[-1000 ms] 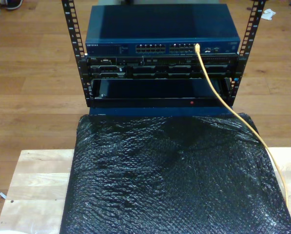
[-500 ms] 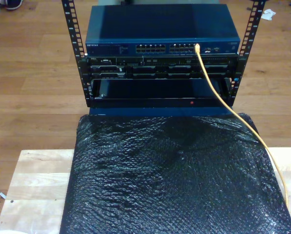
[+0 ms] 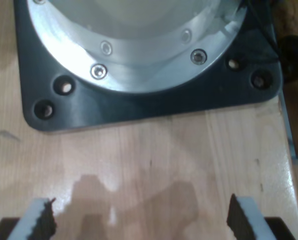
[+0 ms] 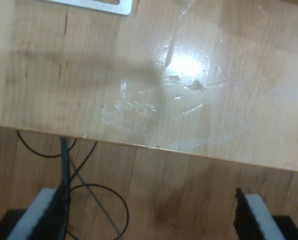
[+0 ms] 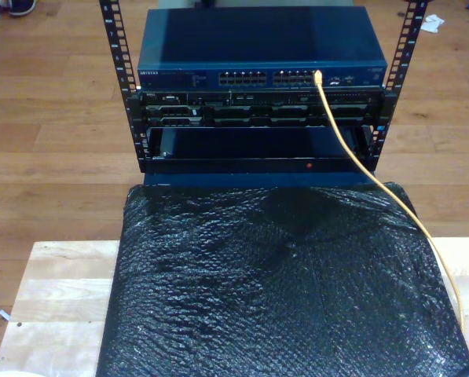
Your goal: Grab the cable and plug it in
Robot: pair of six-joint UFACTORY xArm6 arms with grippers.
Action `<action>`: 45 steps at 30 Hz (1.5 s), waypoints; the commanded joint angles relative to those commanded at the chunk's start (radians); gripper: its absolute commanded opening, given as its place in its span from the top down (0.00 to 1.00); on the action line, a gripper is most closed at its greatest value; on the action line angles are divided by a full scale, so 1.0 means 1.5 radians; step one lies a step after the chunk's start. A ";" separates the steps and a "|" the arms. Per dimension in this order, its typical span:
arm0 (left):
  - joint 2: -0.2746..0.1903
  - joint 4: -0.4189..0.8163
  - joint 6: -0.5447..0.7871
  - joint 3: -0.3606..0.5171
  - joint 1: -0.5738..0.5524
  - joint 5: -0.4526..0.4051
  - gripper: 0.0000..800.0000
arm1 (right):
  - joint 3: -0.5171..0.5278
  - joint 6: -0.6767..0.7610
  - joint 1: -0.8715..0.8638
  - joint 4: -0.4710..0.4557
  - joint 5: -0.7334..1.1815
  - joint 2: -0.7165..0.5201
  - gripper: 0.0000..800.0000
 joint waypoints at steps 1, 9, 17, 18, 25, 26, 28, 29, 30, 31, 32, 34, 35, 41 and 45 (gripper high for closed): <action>0.000 0.000 0.000 0.000 0.000 0.000 0.00 | 0.005 -0.003 -0.008 -0.003 -0.001 0.000 0.00; 0.000 0.000 0.000 0.000 0.000 0.000 0.00 | 0.057 -0.049 -0.039 -0.006 -0.071 0.009 0.00; 0.000 0.000 0.000 0.000 0.000 0.000 0.00 | 0.100 -0.053 -0.050 -0.006 -0.111 0.004 0.00; 0.000 0.000 0.000 0.000 0.000 0.000 0.00 | 0.104 -0.053 -0.049 -0.006 -0.110 0.004 0.00; 0.000 0.000 0.000 0.000 0.000 0.000 0.00 | 0.127 -0.063 -0.050 -0.006 -0.127 0.008 0.00; 0.000 0.000 0.000 0.000 0.000 0.000 0.00 | 0.135 -0.064 -0.051 -0.006 -0.134 0.008 0.00; 0.000 0.000 0.000 0.000 0.000 0.000 0.00 | 0.146 -0.064 -0.049 -0.006 -0.150 0.008 0.00; 0.000 0.000 -0.001 0.000 0.000 0.000 0.00 | 0.149 -0.065 -0.049 -0.007 -0.160 0.009 0.00; 0.000 0.000 0.000 0.000 0.000 0.000 0.00 | 0.152 -0.069 -0.049 -0.007 -0.167 0.010 0.00; 0.000 0.000 0.000 0.000 0.000 0.000 0.00 | 0.160 -0.073 -0.051 -0.007 -0.173 0.010 0.00; 0.000 0.000 0.000 0.000 0.000 0.000 0.00 | 0.165 -0.079 -0.054 -0.007 -0.181 0.014 0.00; 0.000 0.000 0.000 0.000 0.000 0.000 0.00 | 0.170 -0.089 -0.062 -0.006 -0.195 0.031 0.00; 0.000 0.000 0.000 0.000 0.000 0.000 0.00 | 0.173 -0.093 -0.064 -0.006 -0.199 0.036 0.00; 0.000 0.000 0.000 0.000 0.000 0.000 0.00 | 0.197 -0.097 -0.068 -0.006 -0.245 0.050 0.00; 0.000 0.000 -0.001 0.000 0.000 0.000 0.00 | 0.209 -0.097 -0.070 -0.005 -0.278 0.057 0.00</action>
